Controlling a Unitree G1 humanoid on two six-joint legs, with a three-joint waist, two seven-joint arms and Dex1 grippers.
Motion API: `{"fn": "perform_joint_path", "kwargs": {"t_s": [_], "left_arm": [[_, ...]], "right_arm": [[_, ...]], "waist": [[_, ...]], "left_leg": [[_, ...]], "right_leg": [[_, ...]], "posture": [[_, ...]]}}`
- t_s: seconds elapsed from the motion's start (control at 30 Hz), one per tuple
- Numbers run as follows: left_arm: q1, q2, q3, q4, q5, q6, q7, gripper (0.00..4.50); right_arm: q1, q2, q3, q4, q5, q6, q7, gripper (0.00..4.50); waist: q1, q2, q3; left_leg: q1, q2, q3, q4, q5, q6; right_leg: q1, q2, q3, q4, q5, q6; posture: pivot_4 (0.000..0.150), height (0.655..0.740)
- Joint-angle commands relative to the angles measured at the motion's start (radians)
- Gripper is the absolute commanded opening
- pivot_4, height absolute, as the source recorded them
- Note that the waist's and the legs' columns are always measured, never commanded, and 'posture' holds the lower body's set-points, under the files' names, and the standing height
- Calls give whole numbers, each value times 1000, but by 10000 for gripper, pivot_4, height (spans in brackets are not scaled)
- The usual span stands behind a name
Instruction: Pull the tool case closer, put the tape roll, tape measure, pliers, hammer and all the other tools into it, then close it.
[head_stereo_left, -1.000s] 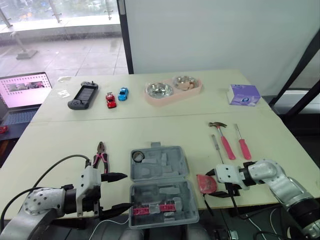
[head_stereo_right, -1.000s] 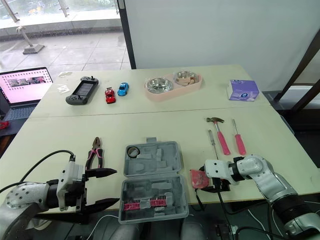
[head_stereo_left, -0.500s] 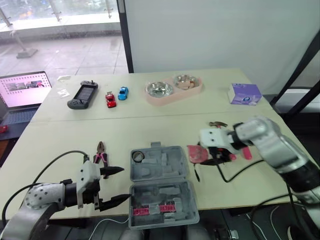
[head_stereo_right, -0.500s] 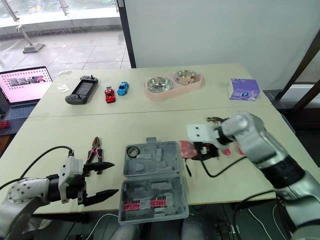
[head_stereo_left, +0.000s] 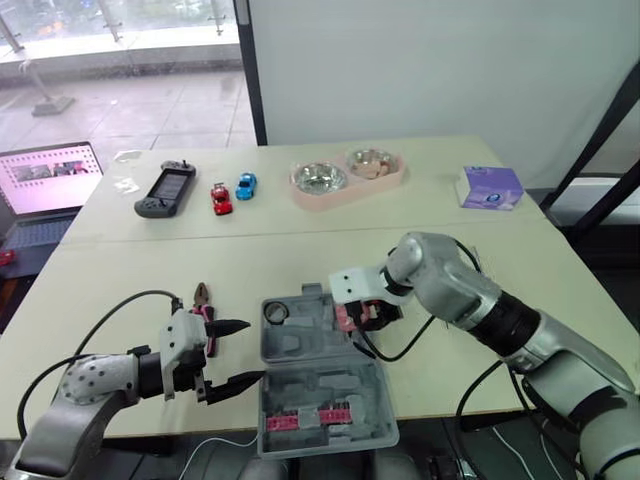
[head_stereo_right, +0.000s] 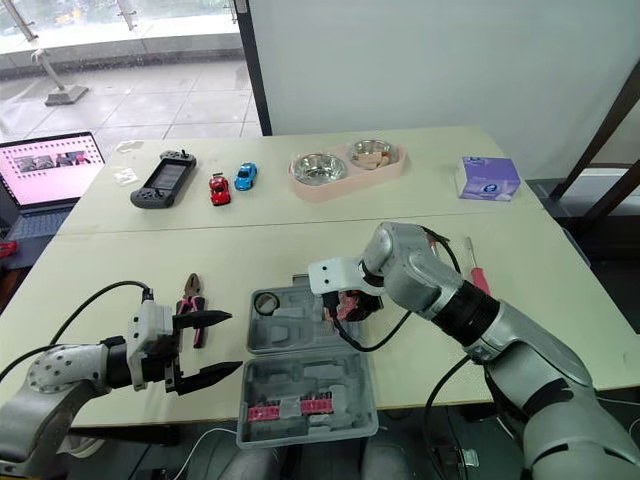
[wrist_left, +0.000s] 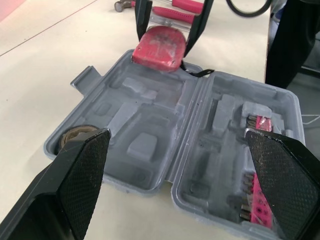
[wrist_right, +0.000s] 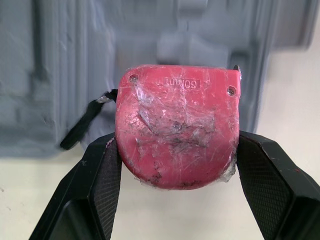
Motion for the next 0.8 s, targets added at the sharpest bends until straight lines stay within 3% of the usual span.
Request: {"fn": "perform_joint_path", "kwargs": {"t_s": [0.03,0.8], "left_arm": [[10,-6,8,-31,-5,-12,10,45000],[24,-13,20,-17,2,-35,33,45000]], "right_arm": [[-52,54,3,54,-41,-27,-28,28678],[-28,161,-10,193,-80,-65,-81,28678]], "waist": [[-4,0,0],[-4,0,0]], "left_leg": [[0,0,0,0,0,0],[0,1,-1,-1,2,-3]], "right_leg": [[0,0,0,1,0,0],[-2,2,1,4,1,0]], "posture": [[1500,7233],[1500,7233]]}}
